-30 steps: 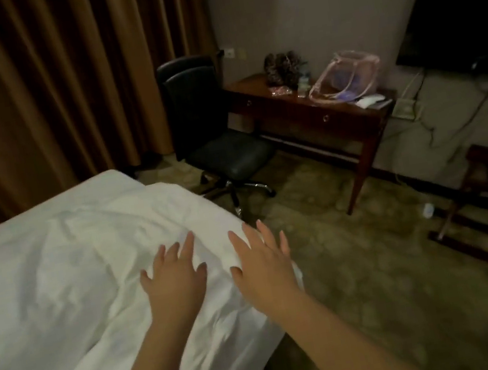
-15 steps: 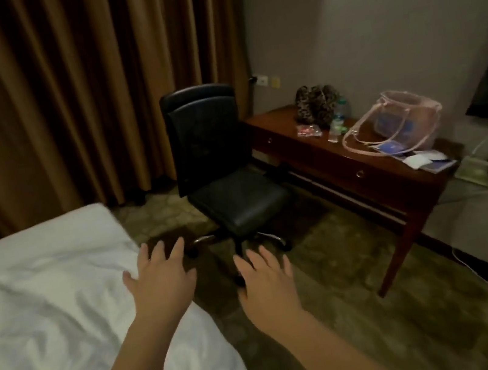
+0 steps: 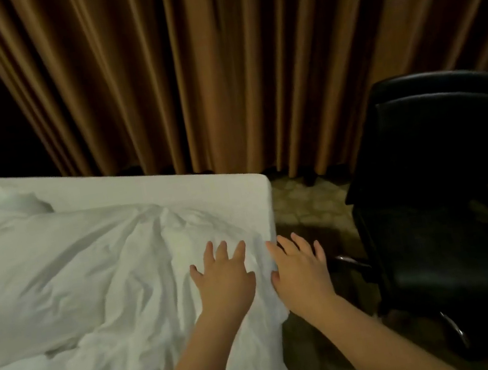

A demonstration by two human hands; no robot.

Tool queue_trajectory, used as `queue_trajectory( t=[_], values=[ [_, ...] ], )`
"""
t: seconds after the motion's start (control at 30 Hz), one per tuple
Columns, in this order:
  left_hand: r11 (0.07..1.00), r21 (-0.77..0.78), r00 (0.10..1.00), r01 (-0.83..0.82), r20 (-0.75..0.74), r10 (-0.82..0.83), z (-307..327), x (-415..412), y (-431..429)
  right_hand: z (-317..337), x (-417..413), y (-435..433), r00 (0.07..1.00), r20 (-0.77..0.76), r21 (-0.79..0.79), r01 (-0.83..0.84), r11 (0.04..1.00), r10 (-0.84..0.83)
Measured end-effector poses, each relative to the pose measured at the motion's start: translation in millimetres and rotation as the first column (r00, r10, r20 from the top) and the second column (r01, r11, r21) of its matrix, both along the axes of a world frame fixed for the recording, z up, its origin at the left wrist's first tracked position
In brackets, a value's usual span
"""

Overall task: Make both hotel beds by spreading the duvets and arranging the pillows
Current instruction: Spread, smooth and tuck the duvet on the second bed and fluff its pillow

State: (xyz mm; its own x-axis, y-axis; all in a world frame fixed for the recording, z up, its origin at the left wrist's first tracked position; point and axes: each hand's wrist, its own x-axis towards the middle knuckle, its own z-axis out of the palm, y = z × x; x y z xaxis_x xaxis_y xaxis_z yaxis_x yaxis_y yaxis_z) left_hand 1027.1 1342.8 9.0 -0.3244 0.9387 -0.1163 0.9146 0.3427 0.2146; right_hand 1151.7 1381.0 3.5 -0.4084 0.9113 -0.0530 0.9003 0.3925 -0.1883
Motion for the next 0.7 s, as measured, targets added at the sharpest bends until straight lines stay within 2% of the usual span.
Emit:
queue_trajectory(
  t=[0.17, 0.3, 0.43, 0.7],
  values=[
    [0.994, -0.061, 0.995, -0.087, 0.04, 0.09, -19, -11, 85, -16, -4, 104, 0.993, 0.091, -0.045, -0.069, 0.997, 0.073],
    [0.986, -0.056, 0.986, -0.157, 0.056, 0.16, -37, -24, 146, -33, -20, 181, 0.996, 0.011, -0.158, -0.081, 0.984, 0.084],
    [0.968, -0.137, 0.975, -0.209, 0.049, 0.217, -70, -41, 204, -66, -43, 253, 0.993, -0.05, -0.288, -0.115, 0.951, 0.105],
    [0.88, -0.256, 0.902, -0.399, 0.06, 0.427, -146, -86, 346, -143, -126, 421, 0.926, -0.029, -0.417, -0.355, 0.837, 0.377]
  ],
)
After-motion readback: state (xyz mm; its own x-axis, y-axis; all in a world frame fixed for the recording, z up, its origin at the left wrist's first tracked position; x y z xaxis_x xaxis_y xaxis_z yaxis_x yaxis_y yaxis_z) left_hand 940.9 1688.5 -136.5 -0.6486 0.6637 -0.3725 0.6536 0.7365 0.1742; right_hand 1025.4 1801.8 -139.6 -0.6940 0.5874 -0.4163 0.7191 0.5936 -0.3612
